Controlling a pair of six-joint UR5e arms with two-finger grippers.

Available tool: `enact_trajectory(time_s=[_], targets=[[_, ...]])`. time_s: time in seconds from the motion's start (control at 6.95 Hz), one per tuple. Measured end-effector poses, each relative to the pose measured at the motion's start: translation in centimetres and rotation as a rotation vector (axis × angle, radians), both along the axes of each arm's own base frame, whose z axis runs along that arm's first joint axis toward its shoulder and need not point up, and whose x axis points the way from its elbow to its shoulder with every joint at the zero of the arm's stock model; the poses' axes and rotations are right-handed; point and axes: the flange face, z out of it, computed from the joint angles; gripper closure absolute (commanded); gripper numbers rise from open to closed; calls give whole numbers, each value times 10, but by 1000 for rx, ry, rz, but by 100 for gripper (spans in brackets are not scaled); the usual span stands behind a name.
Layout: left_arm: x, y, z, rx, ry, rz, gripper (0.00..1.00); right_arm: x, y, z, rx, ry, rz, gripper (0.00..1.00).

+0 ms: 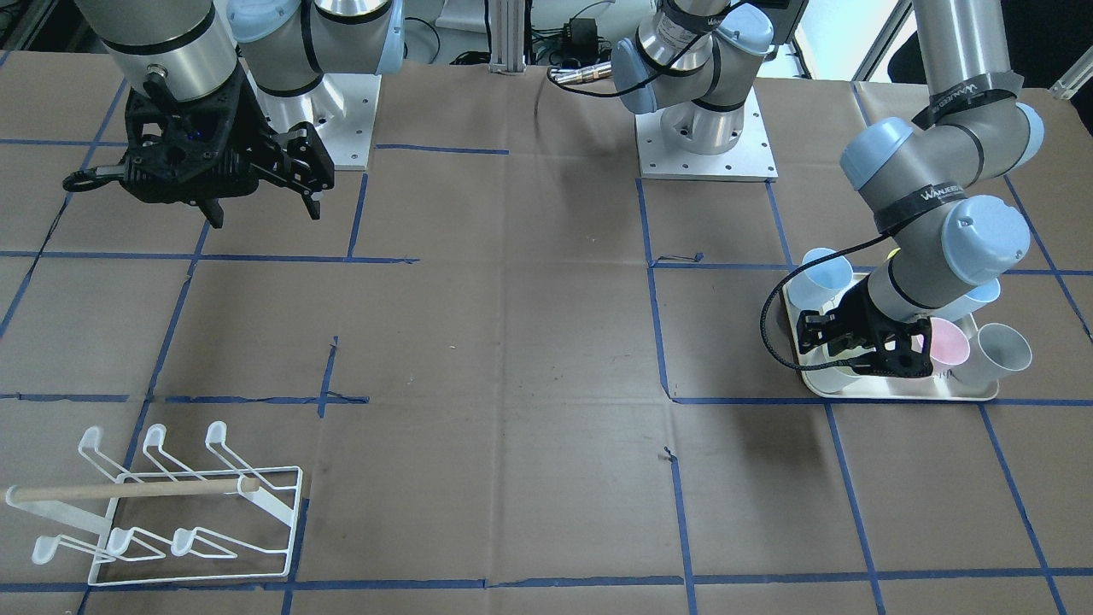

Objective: Transfer IKEA cup to right arm and place on rack

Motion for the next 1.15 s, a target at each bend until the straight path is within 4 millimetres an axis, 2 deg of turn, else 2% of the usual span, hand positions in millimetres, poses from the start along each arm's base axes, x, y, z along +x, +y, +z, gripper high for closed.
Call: enact_trajectory(time_s=[0.29, 0.58, 0.86, 1.15], targets=[[2, -1, 4, -5, -10, 0, 100, 0, 0, 0, 0, 0, 0, 0], [2, -9, 29, -40, -26, -1, 100, 0, 0, 0, 0, -1, 0, 0], [5, -26, 76, -35, -22, -3, 100, -1, 0, 0, -1, 0, -1, 0], [-4, -45, 147, 21, 0, 5, 100, -1, 0, 2, -3, 1, -2, 0]])
